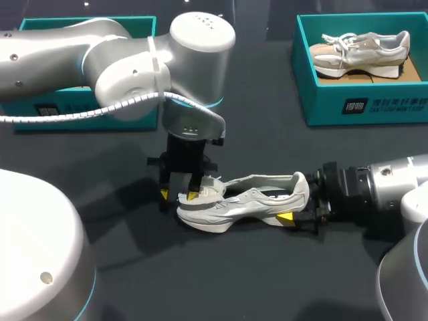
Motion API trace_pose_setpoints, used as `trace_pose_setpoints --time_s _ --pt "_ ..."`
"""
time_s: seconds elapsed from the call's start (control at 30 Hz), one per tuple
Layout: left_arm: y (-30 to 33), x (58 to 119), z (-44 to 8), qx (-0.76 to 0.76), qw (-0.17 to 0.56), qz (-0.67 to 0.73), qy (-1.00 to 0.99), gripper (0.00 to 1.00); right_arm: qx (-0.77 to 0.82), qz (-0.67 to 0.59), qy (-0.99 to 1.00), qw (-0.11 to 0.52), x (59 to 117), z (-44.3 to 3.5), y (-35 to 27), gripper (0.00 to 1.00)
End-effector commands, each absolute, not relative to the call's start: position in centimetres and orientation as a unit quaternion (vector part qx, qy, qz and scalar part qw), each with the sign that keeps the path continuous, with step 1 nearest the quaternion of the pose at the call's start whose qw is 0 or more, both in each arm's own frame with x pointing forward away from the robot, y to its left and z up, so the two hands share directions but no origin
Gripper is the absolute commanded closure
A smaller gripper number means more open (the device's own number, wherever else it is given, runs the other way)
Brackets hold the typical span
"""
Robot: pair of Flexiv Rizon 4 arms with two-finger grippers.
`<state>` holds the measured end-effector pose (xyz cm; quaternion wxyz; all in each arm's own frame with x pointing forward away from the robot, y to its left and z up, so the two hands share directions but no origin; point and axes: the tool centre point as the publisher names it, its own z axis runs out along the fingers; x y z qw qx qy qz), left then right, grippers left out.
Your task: Take the shoe out of the shoebox, open the shoe tongue, remove and reinsert the insole, then place the shoe into the shoebox
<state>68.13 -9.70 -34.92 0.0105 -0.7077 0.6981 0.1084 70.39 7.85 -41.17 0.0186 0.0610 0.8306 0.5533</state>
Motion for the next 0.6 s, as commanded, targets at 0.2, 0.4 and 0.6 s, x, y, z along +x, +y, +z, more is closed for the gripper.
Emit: trace_pose_setpoints --time_s 0.2,0.4,0.6 --pt "-10.1 68.6 -29.6 -0.683 0.013 0.026 0.729 0.51 0.061 0.552 0.831 0.018 70.3 -41.2 7.8 1.0" --pt "-12.7 69.3 -26.4 -0.629 -0.001 -0.03 0.777 0.45 0.061 0.552 0.831 0.018 70.3 -41.2 7.8 1.0" --pt "-14.6 69.5 -23.3 -0.488 -0.033 -0.086 0.868 0.42 0.061 0.552 0.831 0.018 70.3 -41.2 7.8 1.0"
